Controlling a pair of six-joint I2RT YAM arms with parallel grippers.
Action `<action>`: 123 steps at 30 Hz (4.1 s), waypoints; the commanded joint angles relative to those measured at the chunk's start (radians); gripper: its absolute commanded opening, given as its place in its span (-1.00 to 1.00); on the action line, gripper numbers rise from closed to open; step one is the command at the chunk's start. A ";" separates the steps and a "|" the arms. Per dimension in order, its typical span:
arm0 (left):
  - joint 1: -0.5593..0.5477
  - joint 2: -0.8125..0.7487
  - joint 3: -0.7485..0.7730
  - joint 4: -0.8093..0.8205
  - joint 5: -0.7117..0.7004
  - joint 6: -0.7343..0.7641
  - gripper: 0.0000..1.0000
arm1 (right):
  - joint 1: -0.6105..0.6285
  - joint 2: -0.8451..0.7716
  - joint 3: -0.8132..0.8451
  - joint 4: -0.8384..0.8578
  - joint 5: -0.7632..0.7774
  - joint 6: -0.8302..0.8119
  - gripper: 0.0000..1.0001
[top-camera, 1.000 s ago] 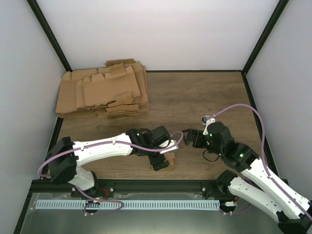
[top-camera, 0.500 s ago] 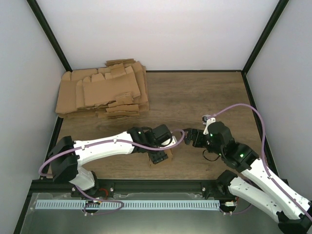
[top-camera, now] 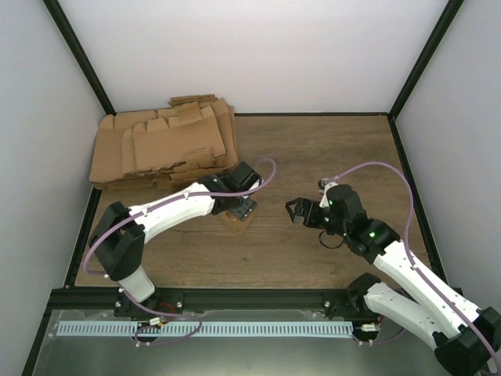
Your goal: Fold the paper box
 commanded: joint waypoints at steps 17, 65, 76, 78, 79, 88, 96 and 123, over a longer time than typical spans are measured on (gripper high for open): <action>0.032 -0.113 0.103 -0.002 0.225 -0.180 1.00 | -0.055 0.230 0.015 0.281 -0.285 -0.019 0.65; 0.346 -0.148 -0.377 0.419 0.716 -0.374 0.34 | -0.058 0.801 0.082 0.766 -0.572 0.196 -0.99; 0.345 -0.152 -0.383 0.402 0.700 -0.369 0.32 | -0.099 0.889 0.341 0.656 -0.658 0.100 -0.99; 0.345 -0.152 -0.382 0.400 0.701 -0.371 0.32 | -0.109 0.931 0.350 0.671 -0.676 0.108 -0.99; 0.345 -0.152 -0.382 0.399 0.702 -0.371 0.32 | -0.111 0.950 0.346 0.681 -0.683 0.114 -0.99; 0.342 -0.153 -0.380 0.390 0.700 -0.368 0.30 | -0.123 1.037 0.265 0.777 -0.732 0.155 -0.99; 0.340 -0.156 -0.387 0.396 0.693 -0.374 0.30 | -0.124 0.939 0.396 0.616 -0.711 0.094 -0.99; 0.439 -0.380 -0.382 0.416 0.704 -0.454 0.71 | 0.007 0.688 0.171 0.609 -0.607 0.122 -0.99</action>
